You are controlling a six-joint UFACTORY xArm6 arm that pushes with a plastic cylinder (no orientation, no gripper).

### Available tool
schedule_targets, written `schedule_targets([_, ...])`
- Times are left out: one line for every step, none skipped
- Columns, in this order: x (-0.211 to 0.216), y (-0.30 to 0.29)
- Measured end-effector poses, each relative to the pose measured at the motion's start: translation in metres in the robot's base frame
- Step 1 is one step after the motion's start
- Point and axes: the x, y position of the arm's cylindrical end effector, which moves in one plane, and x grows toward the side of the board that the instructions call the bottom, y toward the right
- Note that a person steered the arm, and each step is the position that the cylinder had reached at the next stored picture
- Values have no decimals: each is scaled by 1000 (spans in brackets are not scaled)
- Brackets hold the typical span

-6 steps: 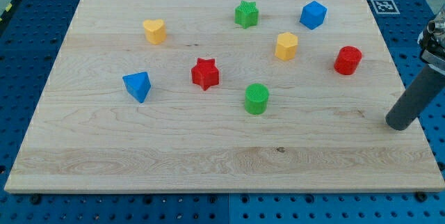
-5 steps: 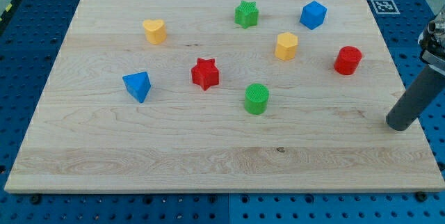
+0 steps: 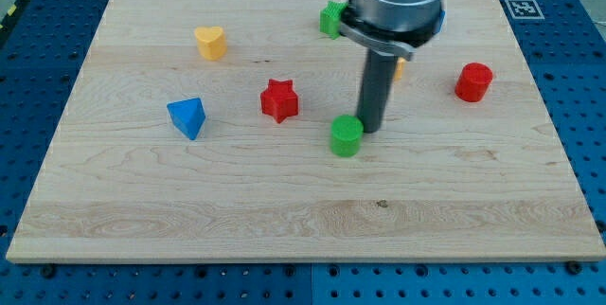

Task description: Move the green circle down a bit

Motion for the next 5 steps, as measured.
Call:
schedule_targets([-16, -37])
schedule_targets([-56, -116])
schedule_targets([-87, -180])
schedule_targets([-115, -243])
schedule_targets([-86, -224])
